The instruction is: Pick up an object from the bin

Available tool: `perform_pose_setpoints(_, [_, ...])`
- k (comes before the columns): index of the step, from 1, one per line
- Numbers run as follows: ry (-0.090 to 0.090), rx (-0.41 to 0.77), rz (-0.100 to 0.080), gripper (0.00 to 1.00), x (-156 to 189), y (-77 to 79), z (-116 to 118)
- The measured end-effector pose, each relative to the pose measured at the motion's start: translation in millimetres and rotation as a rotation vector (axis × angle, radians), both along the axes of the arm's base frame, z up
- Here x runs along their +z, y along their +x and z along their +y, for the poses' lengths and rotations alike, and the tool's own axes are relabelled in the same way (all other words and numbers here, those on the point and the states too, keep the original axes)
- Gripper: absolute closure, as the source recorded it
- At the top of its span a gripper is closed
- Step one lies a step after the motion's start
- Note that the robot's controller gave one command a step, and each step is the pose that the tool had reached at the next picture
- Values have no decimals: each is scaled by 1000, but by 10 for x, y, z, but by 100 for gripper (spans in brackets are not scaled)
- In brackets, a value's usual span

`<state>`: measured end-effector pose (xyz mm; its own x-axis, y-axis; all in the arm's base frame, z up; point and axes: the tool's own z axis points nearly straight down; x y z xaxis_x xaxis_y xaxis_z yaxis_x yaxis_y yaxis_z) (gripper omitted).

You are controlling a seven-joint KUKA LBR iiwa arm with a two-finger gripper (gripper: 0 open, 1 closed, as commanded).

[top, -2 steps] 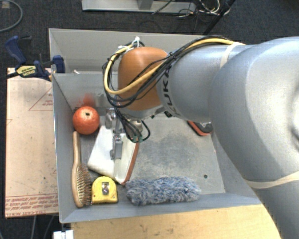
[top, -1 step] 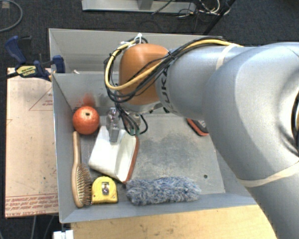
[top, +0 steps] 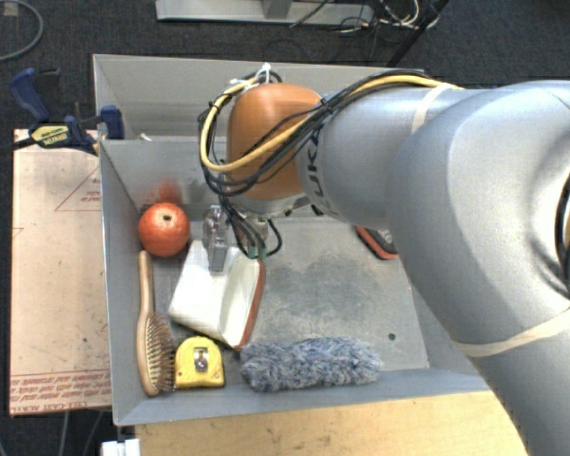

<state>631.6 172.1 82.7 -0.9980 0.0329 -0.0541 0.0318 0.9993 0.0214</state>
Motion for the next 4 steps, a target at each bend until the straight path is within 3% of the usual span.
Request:
perform_pose_setpoints(1, [-5,2,20,100,341,-53,-27])
perform_pose_setpoints(2, [2,12,-9,0,976,125,-24])
perform_pose_setpoints(3, [1,12,-4,0,948,111,-27])
perform_pose_setpoints(4, [4,13,-13,0,386,-209,-326])
